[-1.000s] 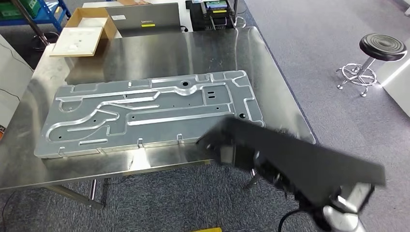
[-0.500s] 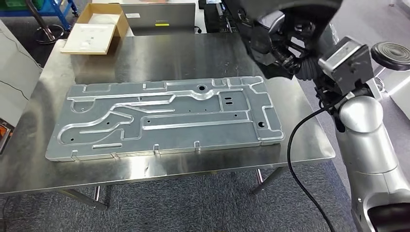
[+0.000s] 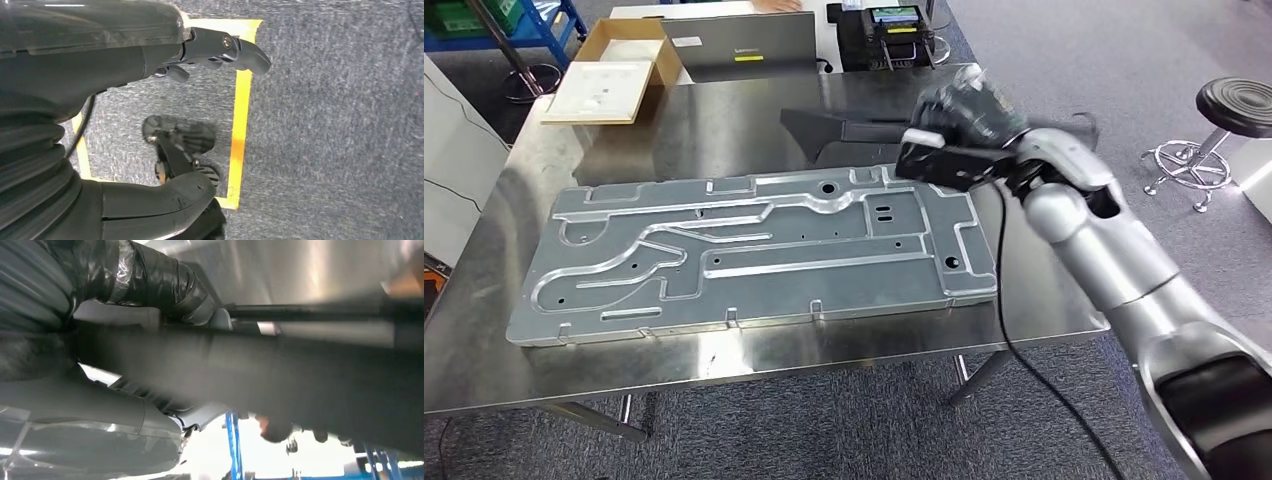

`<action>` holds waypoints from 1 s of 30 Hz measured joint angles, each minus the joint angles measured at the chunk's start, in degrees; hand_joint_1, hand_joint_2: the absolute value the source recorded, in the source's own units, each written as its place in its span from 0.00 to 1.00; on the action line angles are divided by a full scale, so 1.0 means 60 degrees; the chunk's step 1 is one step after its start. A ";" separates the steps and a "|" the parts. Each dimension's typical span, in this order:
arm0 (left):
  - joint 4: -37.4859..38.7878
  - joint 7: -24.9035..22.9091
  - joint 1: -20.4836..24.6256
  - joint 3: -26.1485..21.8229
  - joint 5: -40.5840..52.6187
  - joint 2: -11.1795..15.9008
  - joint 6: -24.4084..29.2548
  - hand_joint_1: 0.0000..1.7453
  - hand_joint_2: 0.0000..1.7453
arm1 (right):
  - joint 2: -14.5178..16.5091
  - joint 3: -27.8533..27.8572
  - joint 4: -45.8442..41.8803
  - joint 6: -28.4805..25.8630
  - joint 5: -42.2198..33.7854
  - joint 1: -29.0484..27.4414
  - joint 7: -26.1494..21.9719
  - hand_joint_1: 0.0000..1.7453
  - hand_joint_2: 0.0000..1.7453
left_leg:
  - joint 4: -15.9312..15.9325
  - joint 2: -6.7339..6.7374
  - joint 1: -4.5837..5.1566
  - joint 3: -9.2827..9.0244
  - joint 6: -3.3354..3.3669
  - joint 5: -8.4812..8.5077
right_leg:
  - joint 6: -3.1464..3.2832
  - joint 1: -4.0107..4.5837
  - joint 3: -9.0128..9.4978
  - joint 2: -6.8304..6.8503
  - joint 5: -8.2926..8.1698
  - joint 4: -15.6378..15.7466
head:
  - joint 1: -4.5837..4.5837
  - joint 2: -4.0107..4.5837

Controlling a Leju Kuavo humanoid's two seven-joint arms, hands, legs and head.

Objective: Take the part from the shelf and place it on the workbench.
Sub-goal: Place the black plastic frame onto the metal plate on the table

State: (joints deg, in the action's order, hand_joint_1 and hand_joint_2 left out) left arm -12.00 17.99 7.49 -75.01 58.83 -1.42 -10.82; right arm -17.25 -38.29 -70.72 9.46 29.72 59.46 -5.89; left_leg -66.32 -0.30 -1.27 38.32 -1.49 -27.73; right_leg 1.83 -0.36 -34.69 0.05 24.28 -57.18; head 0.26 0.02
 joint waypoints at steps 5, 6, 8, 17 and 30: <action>0.0000 -0.0050 0.0039 0.0067 0.0024 0.0003 -0.0038 0.00 1.00 | 0.0915 -0.1237 0.1866 -0.0030 0.1081 0.0109 0.0140 0.98 1.00 | 0.1345 -0.0008 0.0033 -0.0565 0.0230 0.0456 | -0.0196 0.0036 -0.0100 -0.0039 0.0062 -0.0170 | -0.0003 0.0000; 0.0000 -0.0058 0.0044 0.0086 0.0026 0.0003 -0.0045 0.00 1.00 | 0.1107 -0.1447 0.2212 -0.0053 0.1179 0.0101 0.0147 0.98 1.00 | 0.1373 -0.0006 0.0023 -0.0579 0.0289 0.0478 | -0.0234 0.0025 -0.0107 -0.0038 0.0096 -0.0193 | -0.0003 0.0000; 0.0000 -0.0064 0.0071 0.0123 0.0026 0.0003 -0.0053 0.00 1.00 | 0.1403 -0.1742 0.2740 -0.0112 0.1254 0.0108 0.0133 0.98 1.00 | 0.1440 -0.0002 -0.0014 -0.0611 0.0427 0.0525 | -0.0318 0.0000 -0.0295 -0.0028 0.0417 -0.0642 | -0.0003 0.0000; 0.0000 -0.0067 0.0065 0.0216 0.0026 0.0003 -0.0057 0.00 1.00 | 0.1851 -0.2257 0.3801 -0.0210 0.1284 0.0262 0.0115 0.98 1.00 | 0.1409 -0.0053 -0.0014 -0.0640 0.0419 0.0487 | -0.0286 -0.0023 -0.0291 -0.0019 0.0156 -0.0667 | -0.0004 0.0000; 0.0000 0.0335 0.0059 0.0282 0.0085 0.0012 -0.0311 0.00 1.00 | 0.2837 -0.2729 0.4893 -0.0084 0.1663 0.0166 0.0133 0.73 0.75 | -0.0493 0.0000 0.0001 0.0197 0.0091 -0.0194 | 0.0063 0.0054 -0.0027 -0.0053 0.0035 -0.0112 | -0.0002 0.0000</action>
State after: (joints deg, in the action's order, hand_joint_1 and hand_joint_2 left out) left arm -12.00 20.00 7.84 -73.31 59.34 -1.34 -12.69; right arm -0.23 -54.67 -41.35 8.96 39.70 60.46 -5.09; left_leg -69.28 -0.30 -1.26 39.50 -0.94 -28.89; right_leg 2.21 -0.03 -34.85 -0.27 24.49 -57.85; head 0.25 0.02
